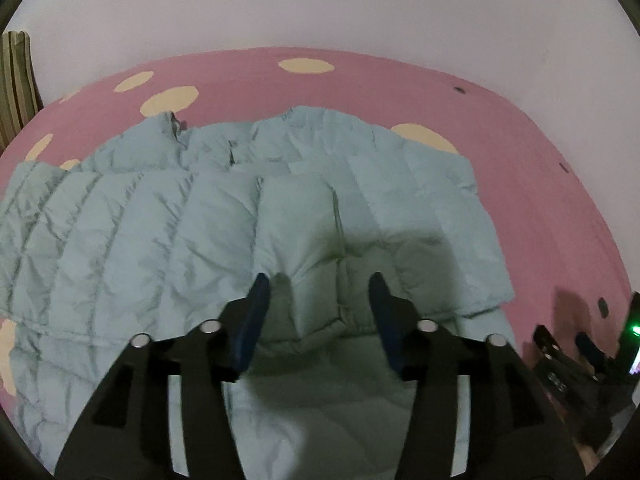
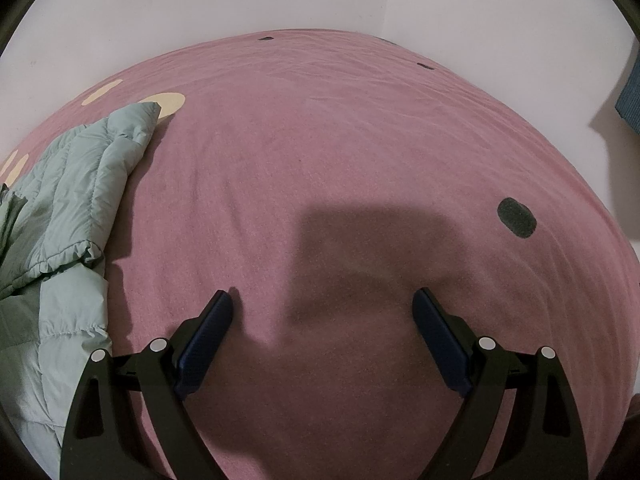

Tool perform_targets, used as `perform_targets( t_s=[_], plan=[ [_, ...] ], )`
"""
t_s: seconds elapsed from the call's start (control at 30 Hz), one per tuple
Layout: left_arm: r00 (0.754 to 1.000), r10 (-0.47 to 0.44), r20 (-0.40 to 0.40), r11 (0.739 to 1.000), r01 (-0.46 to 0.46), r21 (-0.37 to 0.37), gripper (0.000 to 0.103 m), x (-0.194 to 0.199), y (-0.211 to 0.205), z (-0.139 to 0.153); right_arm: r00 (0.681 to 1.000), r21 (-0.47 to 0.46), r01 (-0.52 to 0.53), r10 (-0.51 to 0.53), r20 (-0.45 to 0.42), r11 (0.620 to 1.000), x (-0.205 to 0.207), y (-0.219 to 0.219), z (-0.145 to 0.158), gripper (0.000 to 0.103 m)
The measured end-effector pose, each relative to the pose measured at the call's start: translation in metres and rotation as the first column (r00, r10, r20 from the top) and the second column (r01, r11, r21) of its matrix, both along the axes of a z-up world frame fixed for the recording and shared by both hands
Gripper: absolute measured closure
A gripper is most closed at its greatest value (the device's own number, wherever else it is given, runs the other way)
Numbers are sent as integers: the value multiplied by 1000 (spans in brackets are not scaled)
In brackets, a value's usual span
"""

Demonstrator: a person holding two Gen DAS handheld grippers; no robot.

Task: Fold large clothes

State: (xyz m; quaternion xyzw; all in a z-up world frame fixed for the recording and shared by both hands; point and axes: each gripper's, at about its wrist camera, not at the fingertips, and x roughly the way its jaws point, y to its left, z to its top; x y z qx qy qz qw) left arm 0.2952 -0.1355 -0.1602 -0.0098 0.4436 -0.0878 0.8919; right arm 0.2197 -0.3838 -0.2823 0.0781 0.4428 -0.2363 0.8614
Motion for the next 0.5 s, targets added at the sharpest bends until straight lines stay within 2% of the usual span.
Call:
perform_targets(
  t_s=[0.03,0.17,0.2,0.33,0.5],
  plan=[
    [1000,0,6,1000,0,6,38,-3,3,5,1000,0,0,0,1,1000,0,1,0,13],
    [998,18,63,999,-21,43,31,-26,33,29,1000,-1,0,0,0,1000,0,0,0,13],
    [997,33,75,998,-38,59,26,-31,43,34,1000,0,1,-1,0,1000,0,1,0,13],
    [986,99,136,990,-112,88,24,-54,98,44,1000,0,1,-1,1,1000,-1,1,0,13],
    [954,261,150,950,-281,135,24,-72,191,36,1000,-34,-1,1,3,999,-2,6,12,13]
  ],
)
